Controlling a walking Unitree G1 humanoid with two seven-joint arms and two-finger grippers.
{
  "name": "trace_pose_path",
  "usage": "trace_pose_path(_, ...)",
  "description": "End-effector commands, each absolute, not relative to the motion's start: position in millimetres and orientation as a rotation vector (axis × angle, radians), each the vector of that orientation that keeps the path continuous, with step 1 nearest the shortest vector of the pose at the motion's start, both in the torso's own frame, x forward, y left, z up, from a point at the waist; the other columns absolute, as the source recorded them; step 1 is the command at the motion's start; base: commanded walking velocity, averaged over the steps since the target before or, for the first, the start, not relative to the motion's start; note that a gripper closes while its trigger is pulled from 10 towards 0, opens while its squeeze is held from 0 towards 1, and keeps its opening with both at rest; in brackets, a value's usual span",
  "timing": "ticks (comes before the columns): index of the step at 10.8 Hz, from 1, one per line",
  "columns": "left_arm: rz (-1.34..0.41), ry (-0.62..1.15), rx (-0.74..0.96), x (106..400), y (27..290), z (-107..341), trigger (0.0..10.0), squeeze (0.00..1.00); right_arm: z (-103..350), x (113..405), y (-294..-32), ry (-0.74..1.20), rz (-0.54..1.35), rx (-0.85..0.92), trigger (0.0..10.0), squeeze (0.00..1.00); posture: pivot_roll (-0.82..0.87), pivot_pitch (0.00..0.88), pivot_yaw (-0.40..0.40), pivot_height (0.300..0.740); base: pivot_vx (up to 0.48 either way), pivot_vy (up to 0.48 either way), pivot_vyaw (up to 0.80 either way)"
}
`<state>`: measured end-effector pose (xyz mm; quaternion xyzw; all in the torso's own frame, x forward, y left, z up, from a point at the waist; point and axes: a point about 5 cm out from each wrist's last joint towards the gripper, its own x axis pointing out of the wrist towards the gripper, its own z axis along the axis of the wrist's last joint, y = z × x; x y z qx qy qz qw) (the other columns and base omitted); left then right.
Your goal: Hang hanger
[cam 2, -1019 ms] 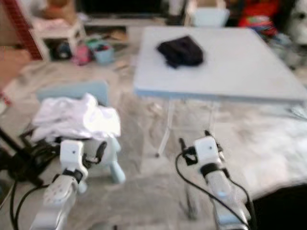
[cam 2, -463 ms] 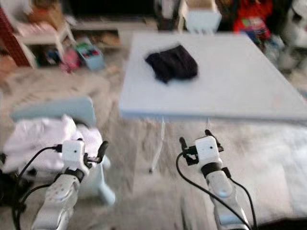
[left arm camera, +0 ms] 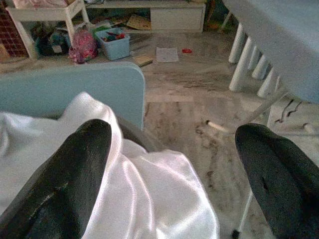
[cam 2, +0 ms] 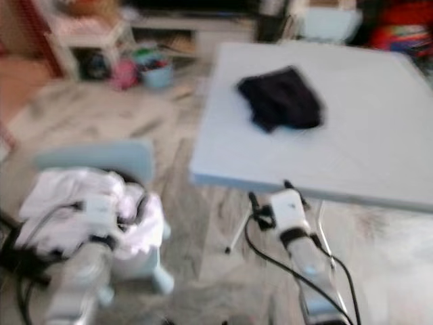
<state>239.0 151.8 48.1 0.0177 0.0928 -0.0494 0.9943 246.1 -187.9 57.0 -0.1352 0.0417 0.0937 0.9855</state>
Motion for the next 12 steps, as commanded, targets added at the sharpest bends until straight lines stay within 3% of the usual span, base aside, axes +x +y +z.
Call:
trace_pose_path(1,-0.065,0.178,0.086,237.8,162.4,49.5,10.0,0.00,59.5,246.8,-183.9,0.068,0.196,-0.263,10.0,0.00,-0.05,0.000,-0.039,0.740,0.000,0.000,0.00)
trace_pose_path(7,-0.110,0.077,0.167,229.2,172.0,75.6,10.0,0.00,69.7,232.1,-192.8,0.035,0.127,-0.175,10.0,0.00,-0.02,0.000,-0.022,0.740,0.000,0.000,0.00)
trace_pose_path(12,-0.057,0.067,0.158,232.4,172.7,79.8,10.0,0.00,74.4,237.6,-187.9,0.015,0.159,-0.205,10.0,0.00,-0.02,0.000,-0.023,0.740,0.000,0.000,0.78)
